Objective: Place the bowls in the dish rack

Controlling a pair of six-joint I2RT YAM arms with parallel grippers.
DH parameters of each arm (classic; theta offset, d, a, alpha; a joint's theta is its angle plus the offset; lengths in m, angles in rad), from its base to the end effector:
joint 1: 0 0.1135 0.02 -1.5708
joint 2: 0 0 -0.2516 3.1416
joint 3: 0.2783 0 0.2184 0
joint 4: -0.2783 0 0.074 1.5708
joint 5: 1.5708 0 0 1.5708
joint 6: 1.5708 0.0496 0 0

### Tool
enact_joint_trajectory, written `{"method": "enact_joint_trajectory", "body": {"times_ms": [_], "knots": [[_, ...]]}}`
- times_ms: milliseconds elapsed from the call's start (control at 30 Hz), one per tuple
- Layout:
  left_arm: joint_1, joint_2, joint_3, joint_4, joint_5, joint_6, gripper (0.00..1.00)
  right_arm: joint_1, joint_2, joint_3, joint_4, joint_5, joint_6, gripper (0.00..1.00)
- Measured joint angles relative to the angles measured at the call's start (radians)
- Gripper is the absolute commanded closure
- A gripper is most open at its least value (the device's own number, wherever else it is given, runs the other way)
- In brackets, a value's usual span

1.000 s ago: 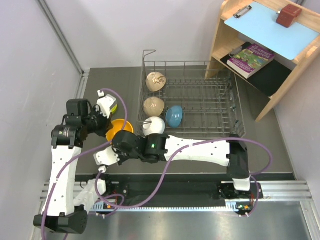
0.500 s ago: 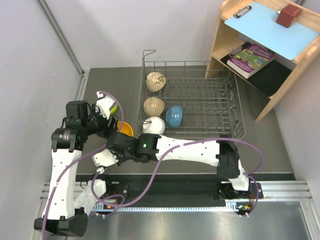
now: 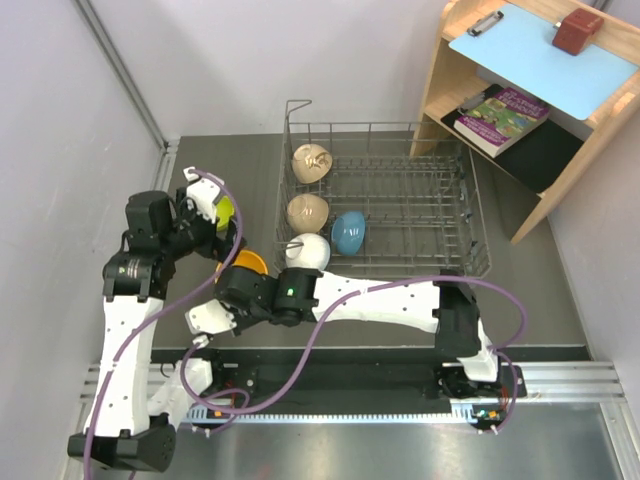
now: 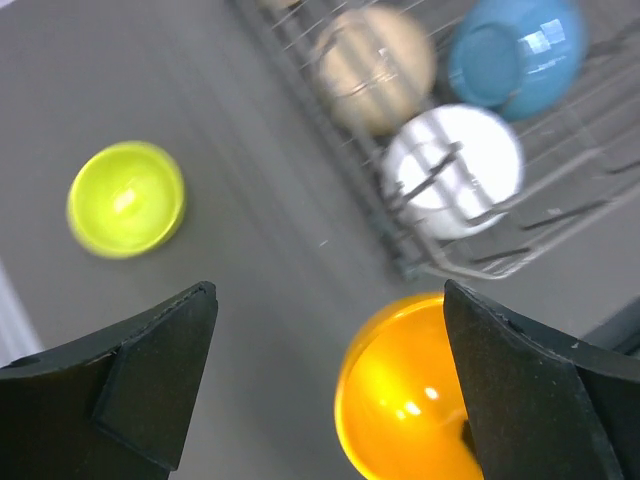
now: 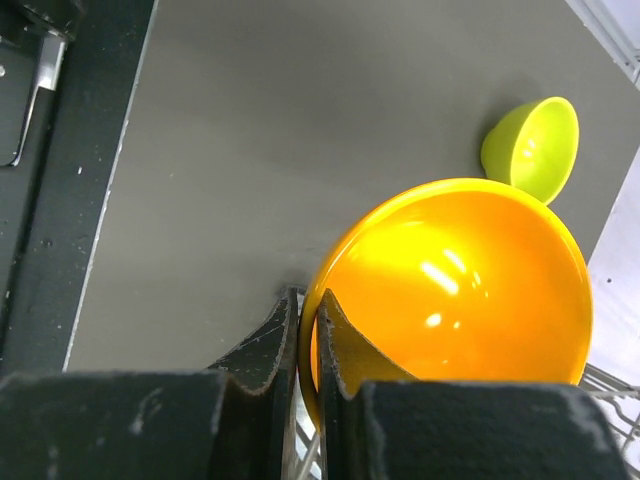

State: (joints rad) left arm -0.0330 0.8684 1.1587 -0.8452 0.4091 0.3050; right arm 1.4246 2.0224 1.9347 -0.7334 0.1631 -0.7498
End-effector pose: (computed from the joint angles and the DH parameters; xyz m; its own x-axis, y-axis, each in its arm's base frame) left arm 0.1423 -0.0244 0.3602 -0.3917 0.2886 -0.8737 0.5093 0.8588 0.0553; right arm 0.0703 0.4223 0.2913 0.5763 -0.7025 -0.4177 -0.7753 -0.3081 -0.5514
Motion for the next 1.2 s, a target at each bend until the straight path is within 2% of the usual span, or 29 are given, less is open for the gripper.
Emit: {"method": "enact_joint_trajectory", "body": {"times_ms": [233, 333, 567, 800, 900, 1067, 1200], "knots": [[-0.001, 0.023, 0.074, -0.037, 0.219, 0.038, 0.01, 0.0, -0.013, -0.084, 0.015, -0.003, 0.013, 1.0], [-0.001, 0.011, 0.084, -0.055, 0.234, 0.042, 0.01, -0.001, -0.015, -0.095, 0.019, -0.006, 0.02, 1.0], [-0.001, -0.079, 0.042, 0.095, -0.041, -0.063, 0.01, -0.008, -0.072, -0.097, 0.032, -0.069, 0.082, 1.0], [-0.001, 0.069, 0.063, 0.163, -0.248, -0.076, 0.01, -0.058, -0.157, -0.105, 0.054, -0.145, 0.151, 1.0], [-0.001, 0.123, 0.034, 0.174, -0.318, -0.076, 0.01, -0.121, -0.189, -0.112, 0.06, -0.208, 0.198, 1.0], [-0.001, 0.125, -0.006, 0.197, -0.397, -0.069, 0.01, -0.24, -0.254, -0.129, 0.121, -0.44, 0.309, 1.0], [-0.001, 0.126, -0.006, 0.244, -0.439, -0.059, 0.01, -0.427, -0.324, -0.147, 0.176, -0.605, 0.447, 1.0]]}}
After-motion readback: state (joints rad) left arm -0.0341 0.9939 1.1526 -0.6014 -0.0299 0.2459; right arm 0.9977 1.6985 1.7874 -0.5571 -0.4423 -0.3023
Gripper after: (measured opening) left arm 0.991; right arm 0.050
